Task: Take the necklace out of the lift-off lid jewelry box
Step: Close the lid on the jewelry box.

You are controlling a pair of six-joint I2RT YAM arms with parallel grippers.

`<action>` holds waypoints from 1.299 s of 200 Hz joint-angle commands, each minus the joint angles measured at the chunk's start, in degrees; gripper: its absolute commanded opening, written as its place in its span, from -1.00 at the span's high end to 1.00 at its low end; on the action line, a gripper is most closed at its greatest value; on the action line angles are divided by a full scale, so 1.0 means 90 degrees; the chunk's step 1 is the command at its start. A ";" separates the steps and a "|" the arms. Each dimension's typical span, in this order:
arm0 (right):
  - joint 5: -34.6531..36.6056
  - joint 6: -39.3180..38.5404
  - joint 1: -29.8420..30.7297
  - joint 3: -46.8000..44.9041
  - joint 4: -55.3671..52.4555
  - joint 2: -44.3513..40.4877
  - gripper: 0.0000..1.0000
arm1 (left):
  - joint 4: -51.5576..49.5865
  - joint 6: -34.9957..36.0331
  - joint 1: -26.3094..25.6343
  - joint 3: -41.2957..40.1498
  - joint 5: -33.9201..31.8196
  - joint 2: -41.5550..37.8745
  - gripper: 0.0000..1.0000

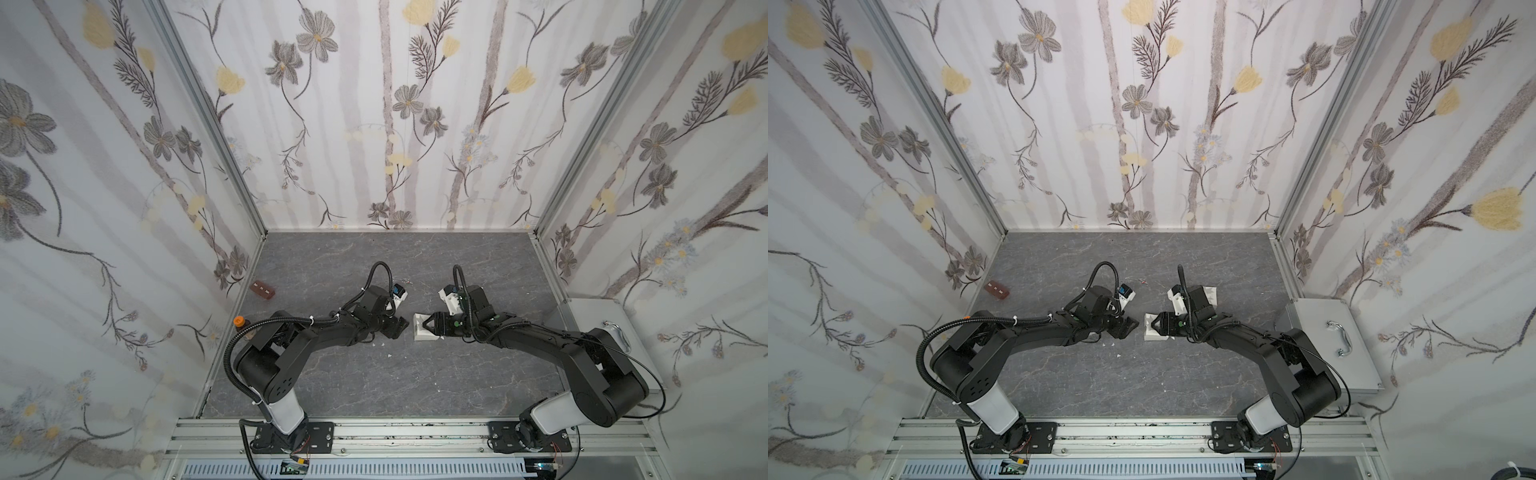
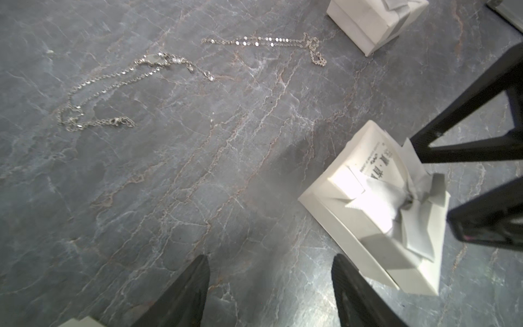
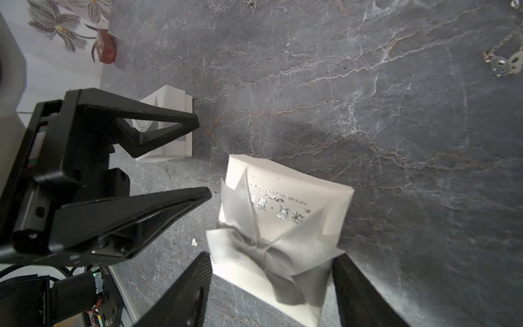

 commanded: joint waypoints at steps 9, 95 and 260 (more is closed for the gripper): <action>0.0076 -0.0241 0.0007 0.0176 -0.0217 0.0114 -0.32 | 0.0204 -0.0084 -0.0029 0.0047 0.0084 0.0207 -0.36; 0.0061 -0.0339 0.0034 0.0640 -0.0426 0.0372 -0.33 | 0.0742 -0.0192 -0.0213 0.0105 0.0087 0.0581 -0.35; 0.1862 -0.0691 0.0627 0.1266 -0.1613 0.1122 -0.22 | -0.0386 -0.0178 -0.0304 -0.0005 -0.1039 -0.0393 -0.36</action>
